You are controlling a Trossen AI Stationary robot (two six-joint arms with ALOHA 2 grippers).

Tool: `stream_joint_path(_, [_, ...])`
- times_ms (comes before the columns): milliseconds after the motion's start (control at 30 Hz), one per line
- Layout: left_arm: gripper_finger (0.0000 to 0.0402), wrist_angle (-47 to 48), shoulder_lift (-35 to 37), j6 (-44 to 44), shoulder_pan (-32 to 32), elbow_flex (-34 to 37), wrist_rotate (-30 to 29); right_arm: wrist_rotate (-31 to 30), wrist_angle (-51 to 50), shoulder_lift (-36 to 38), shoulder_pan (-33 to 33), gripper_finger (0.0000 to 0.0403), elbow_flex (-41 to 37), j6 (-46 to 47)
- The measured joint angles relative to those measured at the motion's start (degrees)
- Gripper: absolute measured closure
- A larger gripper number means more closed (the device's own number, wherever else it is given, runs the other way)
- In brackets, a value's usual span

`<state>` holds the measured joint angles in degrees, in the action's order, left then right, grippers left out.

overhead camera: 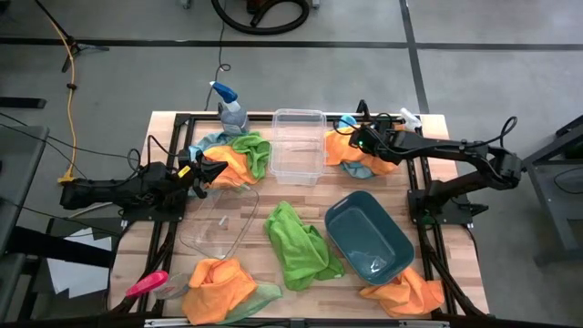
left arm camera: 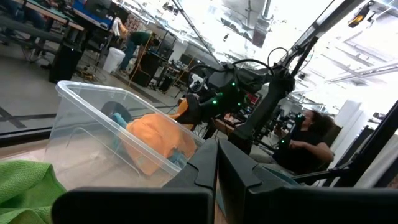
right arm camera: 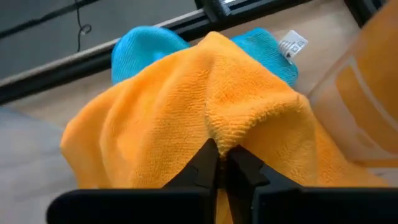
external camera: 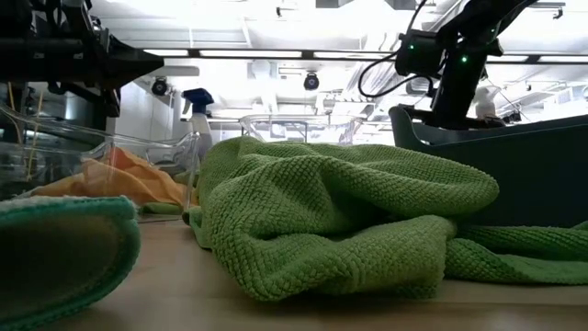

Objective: Sort microfiber towel by color & place in baskets
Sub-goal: Put the orange microfiber towel into the top transparent bin

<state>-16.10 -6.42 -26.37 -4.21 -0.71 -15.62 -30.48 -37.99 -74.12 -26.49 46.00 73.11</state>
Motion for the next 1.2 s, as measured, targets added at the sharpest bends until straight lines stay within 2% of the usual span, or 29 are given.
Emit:
stream_joint_path(167, [0.0401, 0.00, -0.02, 0.00, 0.00, 0.02, 0.00, -1.41, 0.71, 4.12, 2.99, 0.0400, 1.66, -3.37])
stream_joint_path(333, [0.0401, 0.00, -0.02, 0.00, 0.00, 0.02, 0.00, -5.96, 0.57, 9.91, 6.84, 0.0401, 8.36, -12.49])
stream_joint_path(567, [0.0401, 0.00, 0.00, 0.00, 0.00, 0.02, 0.00, -6.26, 1.00, 13.65, 13.23, 0.0402, 22.97, -36.32])
stream_joint_path(700, [0.0401, 0.00, -0.02, 0.00, 0.00, 0.02, 0.00, -2.18, 0.90, 13.61, 18.16, 0.0402, 31.21, -50.60])
stream_joint_path(800, [0.0401, 0.00, 0.00, 0.00, 0.00, 0.02, 0.00, -0.63, 0.86, 13.61, 21.73, 0.0402, 35.38, -57.43])
stream_joint_path(933, [0.0401, 0.00, -0.02, 0.00, 0.00, 0.01, 0.00, -2.02, 0.63, 13.59, 24.30, 0.0402, 38.36, -61.20])
stream_joint_path(1200, [0.0401, 0.00, -0.01, 0.00, 0.00, 0.01, 0.00, -1.38, 0.32, 13.51, 25.06, 0.0403, 38.71, -62.71])
